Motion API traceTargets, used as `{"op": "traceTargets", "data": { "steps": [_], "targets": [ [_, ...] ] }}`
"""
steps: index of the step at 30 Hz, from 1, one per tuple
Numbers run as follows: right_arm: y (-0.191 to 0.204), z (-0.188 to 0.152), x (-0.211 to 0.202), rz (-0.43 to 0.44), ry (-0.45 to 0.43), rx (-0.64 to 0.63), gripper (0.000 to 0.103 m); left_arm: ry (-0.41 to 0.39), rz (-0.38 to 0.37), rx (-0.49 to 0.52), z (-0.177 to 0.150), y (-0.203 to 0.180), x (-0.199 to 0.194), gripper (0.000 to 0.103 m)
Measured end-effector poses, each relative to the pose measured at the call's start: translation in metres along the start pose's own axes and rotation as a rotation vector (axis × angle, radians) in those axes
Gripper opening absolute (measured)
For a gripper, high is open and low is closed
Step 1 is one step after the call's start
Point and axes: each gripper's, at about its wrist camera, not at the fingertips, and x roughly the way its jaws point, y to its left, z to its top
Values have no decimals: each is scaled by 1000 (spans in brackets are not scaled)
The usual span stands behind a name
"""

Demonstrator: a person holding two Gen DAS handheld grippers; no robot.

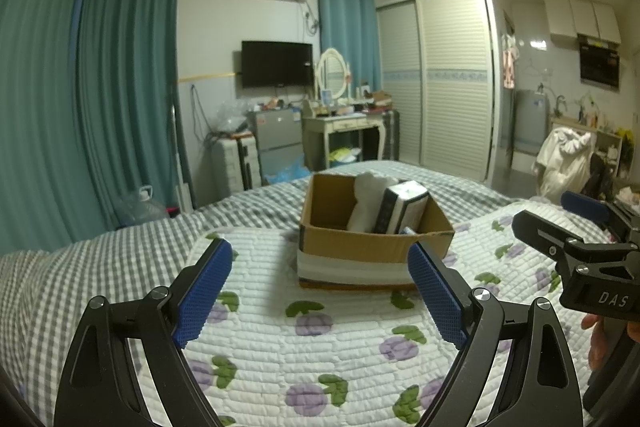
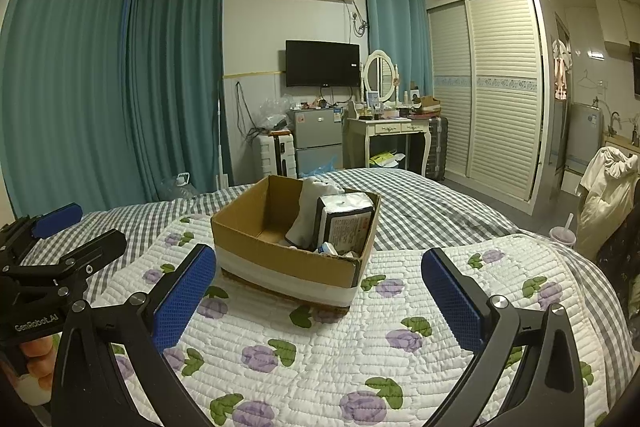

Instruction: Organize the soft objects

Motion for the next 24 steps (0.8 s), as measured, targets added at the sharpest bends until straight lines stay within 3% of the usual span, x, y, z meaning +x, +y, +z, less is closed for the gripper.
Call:
{"op": "traceTargets", "data": {
  "steps": [24],
  "targets": [
    [7,-3,2,1,16,11,103,4,4,3,1,-3,-1,91]
  ]
}}
